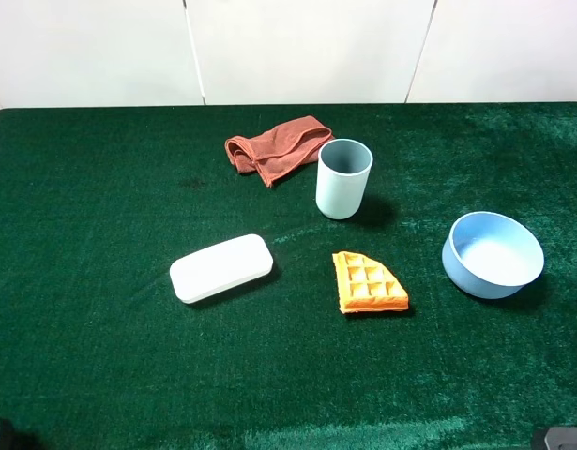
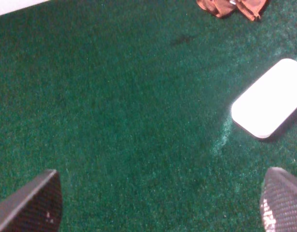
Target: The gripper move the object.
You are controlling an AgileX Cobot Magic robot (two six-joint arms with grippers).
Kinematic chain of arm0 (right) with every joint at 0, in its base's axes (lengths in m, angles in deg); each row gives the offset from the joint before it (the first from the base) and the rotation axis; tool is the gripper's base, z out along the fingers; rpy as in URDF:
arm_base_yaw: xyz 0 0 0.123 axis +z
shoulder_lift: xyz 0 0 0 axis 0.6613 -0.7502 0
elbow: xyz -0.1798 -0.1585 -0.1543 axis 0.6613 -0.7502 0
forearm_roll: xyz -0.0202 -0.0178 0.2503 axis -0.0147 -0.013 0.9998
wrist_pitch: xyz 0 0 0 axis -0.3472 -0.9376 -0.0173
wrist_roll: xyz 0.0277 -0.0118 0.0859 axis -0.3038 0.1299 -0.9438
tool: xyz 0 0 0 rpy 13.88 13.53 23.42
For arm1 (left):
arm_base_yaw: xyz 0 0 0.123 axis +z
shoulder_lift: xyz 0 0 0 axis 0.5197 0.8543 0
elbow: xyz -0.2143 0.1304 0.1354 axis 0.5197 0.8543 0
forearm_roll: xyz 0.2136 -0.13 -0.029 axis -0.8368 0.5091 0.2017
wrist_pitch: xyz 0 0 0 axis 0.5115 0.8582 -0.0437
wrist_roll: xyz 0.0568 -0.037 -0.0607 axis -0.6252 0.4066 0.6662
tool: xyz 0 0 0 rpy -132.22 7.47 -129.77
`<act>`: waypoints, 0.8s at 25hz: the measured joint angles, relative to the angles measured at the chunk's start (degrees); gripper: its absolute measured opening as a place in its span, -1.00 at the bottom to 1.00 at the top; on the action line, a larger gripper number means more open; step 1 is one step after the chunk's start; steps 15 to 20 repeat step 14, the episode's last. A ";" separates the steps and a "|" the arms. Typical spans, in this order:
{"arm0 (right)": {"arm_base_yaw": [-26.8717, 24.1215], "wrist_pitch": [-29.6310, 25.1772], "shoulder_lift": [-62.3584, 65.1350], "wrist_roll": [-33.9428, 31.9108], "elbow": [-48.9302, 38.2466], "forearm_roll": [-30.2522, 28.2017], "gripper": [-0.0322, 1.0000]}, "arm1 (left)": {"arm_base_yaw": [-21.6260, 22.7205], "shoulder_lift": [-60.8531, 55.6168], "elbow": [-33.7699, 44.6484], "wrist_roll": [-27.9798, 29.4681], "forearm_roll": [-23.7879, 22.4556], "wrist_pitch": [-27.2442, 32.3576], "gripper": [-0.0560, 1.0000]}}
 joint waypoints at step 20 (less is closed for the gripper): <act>0.00 0.00 0.00 0.00 0.00 0.00 0.41 | 0.00 0.00 0.00 -0.19 0.04 0.00 0.65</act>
